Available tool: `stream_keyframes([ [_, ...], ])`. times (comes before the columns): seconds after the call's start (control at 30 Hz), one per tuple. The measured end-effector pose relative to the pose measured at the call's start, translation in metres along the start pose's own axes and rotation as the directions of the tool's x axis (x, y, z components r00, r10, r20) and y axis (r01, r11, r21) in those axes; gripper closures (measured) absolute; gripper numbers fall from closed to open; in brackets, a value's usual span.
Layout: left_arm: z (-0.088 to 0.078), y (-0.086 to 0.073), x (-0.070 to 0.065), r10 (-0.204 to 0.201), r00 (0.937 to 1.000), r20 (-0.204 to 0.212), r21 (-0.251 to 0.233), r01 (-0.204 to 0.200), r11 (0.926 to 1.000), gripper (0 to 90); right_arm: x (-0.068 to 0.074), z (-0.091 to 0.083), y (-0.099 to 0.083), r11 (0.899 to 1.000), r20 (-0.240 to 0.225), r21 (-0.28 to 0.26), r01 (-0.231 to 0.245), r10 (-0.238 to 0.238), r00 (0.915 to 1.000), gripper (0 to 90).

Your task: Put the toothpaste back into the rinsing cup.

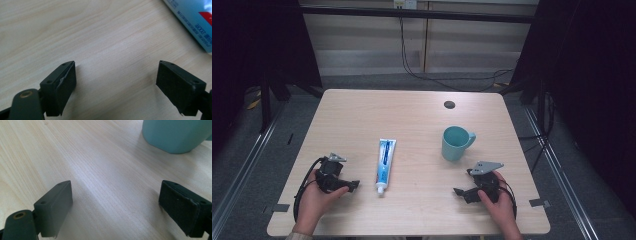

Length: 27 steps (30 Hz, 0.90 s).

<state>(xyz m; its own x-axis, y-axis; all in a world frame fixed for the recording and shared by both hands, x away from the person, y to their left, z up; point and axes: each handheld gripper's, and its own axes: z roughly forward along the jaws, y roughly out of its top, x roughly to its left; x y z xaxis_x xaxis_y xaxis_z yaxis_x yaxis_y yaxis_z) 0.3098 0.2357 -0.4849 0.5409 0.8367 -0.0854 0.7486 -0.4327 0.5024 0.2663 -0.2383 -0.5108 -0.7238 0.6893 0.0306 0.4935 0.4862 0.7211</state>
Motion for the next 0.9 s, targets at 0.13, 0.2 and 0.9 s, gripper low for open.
stream_keyframes([
  [0.13,0.000,0.005,0.001,-0.011,0.9999,0.008,0.042,0.011,0.9990,16.1,0.000,0.000,0.000,1.000,0.000,0.000,0.000,0.000,1.0000,11.4],
  [0.2,-0.002,0.010,-0.001,-0.021,0.9997,0.011,0.060,0.020,0.9980,16.1,0.000,0.000,0.000,1.000,0.001,0.000,0.000,0.000,1.0000,11.4],
  [0.9,-0.003,0.052,-0.013,-0.058,0.9959,0.069,0.123,0.050,0.9912,17.3,0.000,0.000,0.000,1.000,0.000,0.000,0.000,0.000,1.0000,11.5],
])
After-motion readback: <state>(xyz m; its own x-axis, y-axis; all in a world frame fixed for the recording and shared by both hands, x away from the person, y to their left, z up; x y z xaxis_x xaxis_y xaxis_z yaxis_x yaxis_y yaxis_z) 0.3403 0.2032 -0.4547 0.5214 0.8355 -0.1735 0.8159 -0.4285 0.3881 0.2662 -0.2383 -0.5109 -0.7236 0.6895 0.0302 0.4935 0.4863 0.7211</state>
